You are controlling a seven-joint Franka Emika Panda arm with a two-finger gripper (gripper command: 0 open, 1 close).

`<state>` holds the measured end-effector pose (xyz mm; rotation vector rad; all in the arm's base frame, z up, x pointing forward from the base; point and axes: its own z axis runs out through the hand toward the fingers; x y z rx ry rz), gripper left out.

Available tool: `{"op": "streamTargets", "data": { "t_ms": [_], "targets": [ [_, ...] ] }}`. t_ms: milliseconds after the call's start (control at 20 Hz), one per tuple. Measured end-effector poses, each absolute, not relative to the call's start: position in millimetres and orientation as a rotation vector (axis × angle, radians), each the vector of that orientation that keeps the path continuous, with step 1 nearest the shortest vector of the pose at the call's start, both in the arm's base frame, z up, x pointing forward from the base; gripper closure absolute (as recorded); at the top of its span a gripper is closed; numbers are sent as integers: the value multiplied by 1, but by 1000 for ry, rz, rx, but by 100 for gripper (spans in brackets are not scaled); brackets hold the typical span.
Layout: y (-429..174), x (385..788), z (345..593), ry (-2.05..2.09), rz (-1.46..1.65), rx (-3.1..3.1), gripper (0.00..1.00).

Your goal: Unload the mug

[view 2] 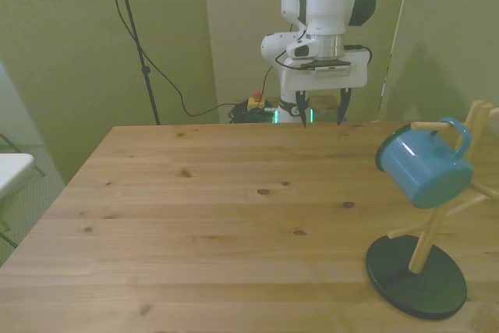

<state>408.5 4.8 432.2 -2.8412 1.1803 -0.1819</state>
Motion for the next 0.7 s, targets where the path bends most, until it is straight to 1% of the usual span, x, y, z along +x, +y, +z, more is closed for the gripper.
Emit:
{"op": "streamTargets", "data": {
  "t_ms": [150,450,600,700],
  "targets": [
    [0,413,434,1186,-215,-2828,0],
    [-37,460,477,1225,-409,-2732,0],
    [-40,482,484,1202,-475,-2715,0],
    [-38,495,484,1160,-518,-2719,0]
  ]
}}
